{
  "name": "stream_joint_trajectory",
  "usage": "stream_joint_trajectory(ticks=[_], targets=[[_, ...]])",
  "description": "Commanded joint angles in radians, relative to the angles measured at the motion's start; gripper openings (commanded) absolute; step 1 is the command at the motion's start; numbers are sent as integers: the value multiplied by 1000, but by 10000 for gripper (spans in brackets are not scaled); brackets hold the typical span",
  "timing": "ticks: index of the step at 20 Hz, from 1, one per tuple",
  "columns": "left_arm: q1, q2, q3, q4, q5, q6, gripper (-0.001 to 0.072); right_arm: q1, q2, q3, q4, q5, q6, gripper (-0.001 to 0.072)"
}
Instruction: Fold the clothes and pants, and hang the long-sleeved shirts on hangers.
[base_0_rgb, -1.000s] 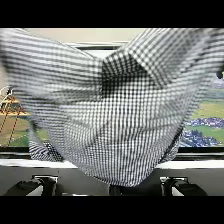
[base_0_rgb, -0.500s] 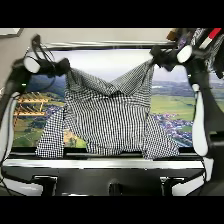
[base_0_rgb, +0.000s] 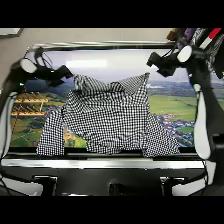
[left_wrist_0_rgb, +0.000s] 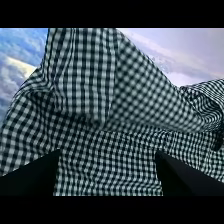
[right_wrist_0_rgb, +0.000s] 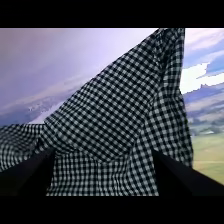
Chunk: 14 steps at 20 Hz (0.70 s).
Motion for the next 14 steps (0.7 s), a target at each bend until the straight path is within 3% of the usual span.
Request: stream_joint_trajectory(ticks=[1, 3, 6, 9, 14], targets=[[65, 158, -46, 19, -143, 49, 683, 0, 139, 0, -174, 299, -79, 694], [104, 298, -188, 41, -139, 54, 683, 0, 217, -34, -219, 435, -148, 693], [149, 538, -538, 29, -104, 56, 683, 1, 389, -274, -158, 443, -94, 693], [154, 745, -859, -32, -75, 84, 683, 16, 617, -725, 93, 301, 59, 690], [155, 856, -1104, -90, -47, 82, 681, 267, 858, -1305, 206, -23, 345, 692]])
